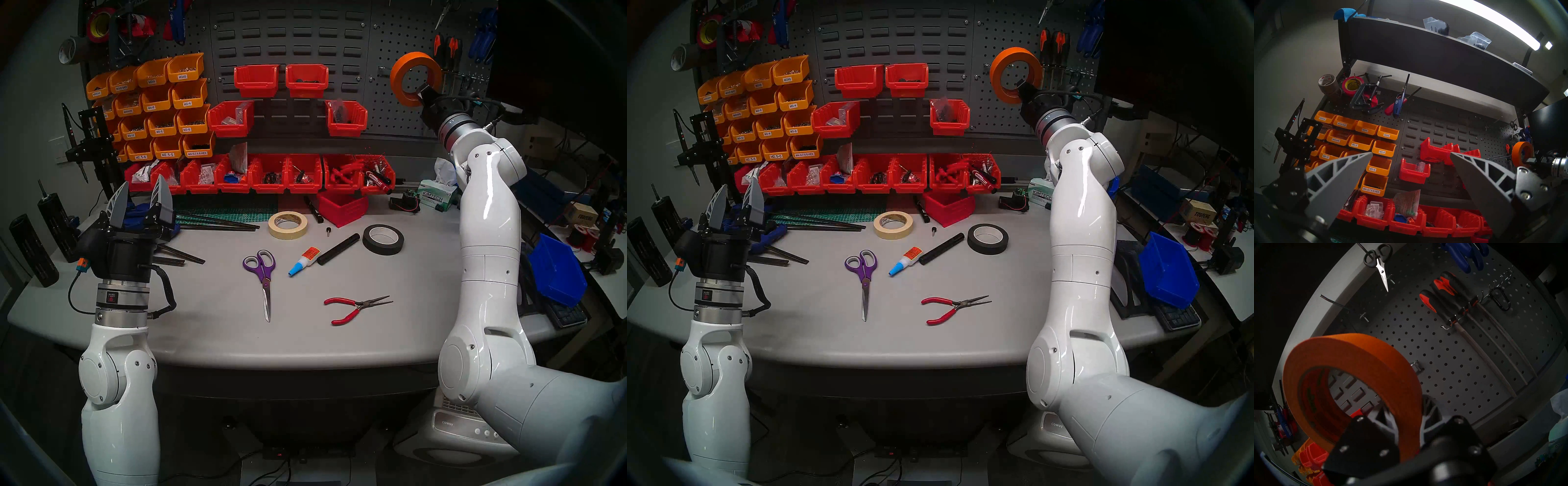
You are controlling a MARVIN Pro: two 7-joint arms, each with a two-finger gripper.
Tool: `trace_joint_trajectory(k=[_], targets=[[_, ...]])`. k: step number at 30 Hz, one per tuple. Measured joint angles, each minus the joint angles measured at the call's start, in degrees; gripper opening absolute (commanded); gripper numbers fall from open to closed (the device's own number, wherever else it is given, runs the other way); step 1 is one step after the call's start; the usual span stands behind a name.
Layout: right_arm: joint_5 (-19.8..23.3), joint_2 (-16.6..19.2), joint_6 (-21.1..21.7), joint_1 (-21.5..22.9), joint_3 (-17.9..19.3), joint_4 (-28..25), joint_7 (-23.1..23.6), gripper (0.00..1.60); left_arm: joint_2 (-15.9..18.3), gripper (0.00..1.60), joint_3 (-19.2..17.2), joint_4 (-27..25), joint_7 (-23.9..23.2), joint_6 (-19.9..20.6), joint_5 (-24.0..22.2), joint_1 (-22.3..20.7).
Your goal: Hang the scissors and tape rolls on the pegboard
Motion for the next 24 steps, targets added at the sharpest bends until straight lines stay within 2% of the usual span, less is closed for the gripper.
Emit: trace_joint_trajectory(k=[24], targets=[[5.2, -0.5, -0.6, 7.1, -0.3, 7.8, -6.4, 0.0, 0.4, 1.6, 0.3, 0.2, 0.0, 0.0, 0.0, -1.0]])
